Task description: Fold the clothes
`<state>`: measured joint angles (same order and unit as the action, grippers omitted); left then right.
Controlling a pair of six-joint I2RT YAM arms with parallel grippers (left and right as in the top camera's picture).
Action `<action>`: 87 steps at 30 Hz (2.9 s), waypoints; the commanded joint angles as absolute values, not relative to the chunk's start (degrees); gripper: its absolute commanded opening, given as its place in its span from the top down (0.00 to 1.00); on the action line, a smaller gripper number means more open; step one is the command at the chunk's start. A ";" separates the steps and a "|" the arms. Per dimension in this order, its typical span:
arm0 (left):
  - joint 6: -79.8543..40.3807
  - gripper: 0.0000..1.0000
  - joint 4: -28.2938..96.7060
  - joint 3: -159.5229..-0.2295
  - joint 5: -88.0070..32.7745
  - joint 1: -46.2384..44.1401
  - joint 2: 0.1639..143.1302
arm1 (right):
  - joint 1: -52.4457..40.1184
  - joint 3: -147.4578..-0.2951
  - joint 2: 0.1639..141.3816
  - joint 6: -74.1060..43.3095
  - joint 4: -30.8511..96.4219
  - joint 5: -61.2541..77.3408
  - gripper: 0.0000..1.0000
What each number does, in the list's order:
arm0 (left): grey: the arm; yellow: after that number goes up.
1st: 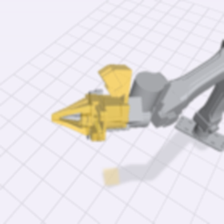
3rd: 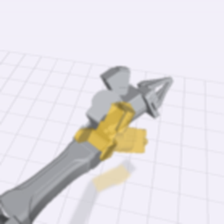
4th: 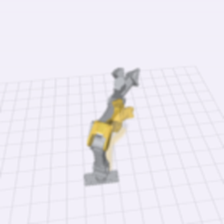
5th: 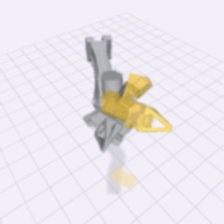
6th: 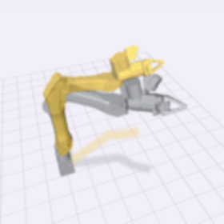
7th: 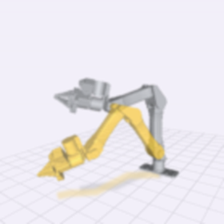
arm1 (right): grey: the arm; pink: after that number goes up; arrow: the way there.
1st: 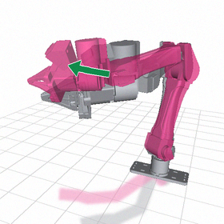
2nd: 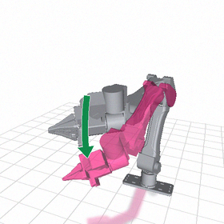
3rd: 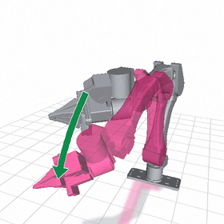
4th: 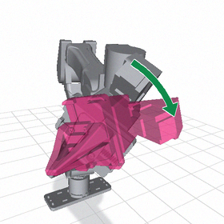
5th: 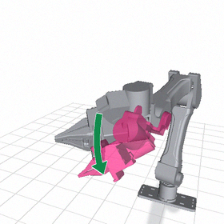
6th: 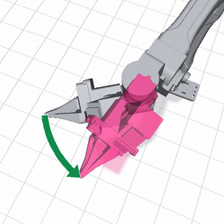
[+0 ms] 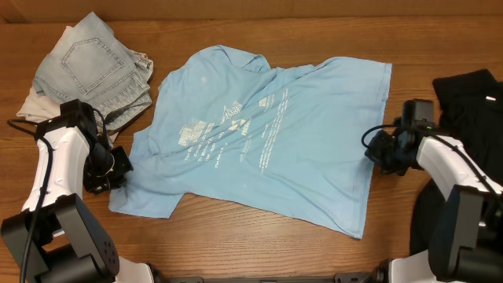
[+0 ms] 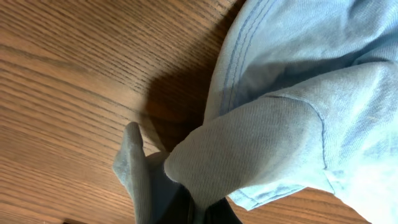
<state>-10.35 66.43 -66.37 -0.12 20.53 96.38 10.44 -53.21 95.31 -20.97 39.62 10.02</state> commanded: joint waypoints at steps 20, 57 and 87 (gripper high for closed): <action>-7.66 0.42 64.82 -66.96 -3.11 20.10 96.29 | 15.92 -55.53 93.43 -14.52 46.39 19.33 0.66; 14.81 0.27 52.16 -77.97 -26.39 2.90 96.31 | 10.90 -51.92 97.41 -26.57 21.91 13.58 0.96; 14.57 0.25 52.38 -77.97 -26.44 2.85 96.31 | 12.45 -55.16 105.78 -23.68 26.52 15.14 0.76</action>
<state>13.72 52.49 -76.86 -26.35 2.98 96.42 12.38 -55.59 103.48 -23.92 26.37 16.05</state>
